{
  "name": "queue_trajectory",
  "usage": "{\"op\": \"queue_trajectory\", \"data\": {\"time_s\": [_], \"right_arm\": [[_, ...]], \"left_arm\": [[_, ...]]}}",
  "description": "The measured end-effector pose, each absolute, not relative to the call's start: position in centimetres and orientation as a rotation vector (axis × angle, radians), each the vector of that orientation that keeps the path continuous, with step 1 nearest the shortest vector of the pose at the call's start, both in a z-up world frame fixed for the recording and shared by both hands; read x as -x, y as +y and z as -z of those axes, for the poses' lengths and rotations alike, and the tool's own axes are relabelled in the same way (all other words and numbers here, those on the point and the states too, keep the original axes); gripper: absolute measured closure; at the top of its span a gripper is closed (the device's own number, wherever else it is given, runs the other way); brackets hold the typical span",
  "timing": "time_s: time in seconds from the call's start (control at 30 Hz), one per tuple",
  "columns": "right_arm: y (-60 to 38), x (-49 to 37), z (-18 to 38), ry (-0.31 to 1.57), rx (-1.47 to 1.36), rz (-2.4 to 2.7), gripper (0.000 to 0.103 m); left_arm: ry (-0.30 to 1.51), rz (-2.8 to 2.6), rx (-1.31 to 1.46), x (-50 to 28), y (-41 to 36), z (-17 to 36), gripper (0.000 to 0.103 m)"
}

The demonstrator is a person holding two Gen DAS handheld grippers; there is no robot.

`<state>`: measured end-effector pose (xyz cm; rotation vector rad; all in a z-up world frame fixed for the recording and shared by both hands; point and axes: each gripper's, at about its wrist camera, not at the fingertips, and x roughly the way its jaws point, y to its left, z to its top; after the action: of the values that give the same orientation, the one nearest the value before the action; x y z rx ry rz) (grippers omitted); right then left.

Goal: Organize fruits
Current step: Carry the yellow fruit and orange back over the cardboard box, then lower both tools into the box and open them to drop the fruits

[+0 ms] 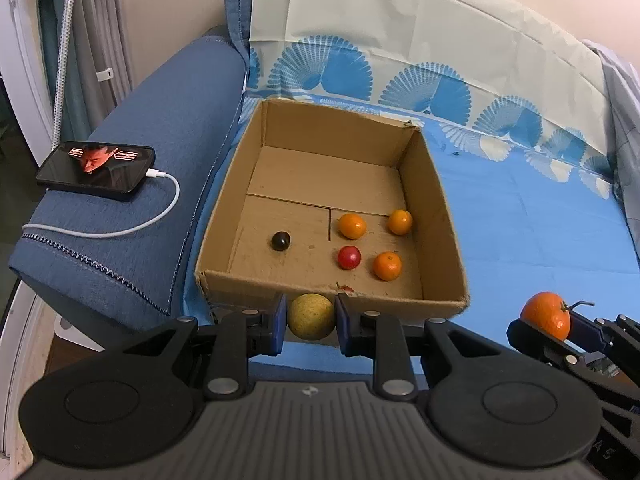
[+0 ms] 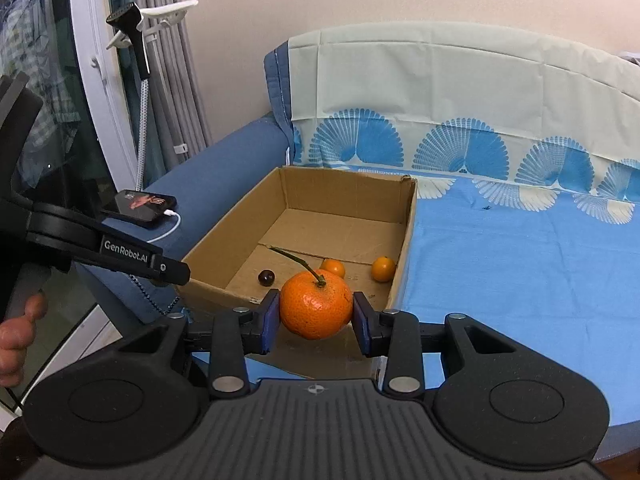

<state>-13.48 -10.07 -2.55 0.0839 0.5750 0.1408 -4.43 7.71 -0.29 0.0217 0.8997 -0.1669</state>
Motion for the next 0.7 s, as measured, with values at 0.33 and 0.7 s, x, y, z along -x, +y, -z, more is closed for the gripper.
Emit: {"op": "queue_trajectory", "data": {"time_s": [0.33, 0.7], "right_arm": [[-10.8, 5.7, 4.4, 0.604, -0.074, -0.133, 0.064], [-10.9, -2.6, 8.3, 0.678, -0.056, -0.136, 0.064]], "left_arm": [[0.900, 0.135, -0.043, -2.8, 7.1, 1.0, 0.075], [0.971, 0.121, -0.071, -10.5, 6.1, 5.5, 0.075]]}}
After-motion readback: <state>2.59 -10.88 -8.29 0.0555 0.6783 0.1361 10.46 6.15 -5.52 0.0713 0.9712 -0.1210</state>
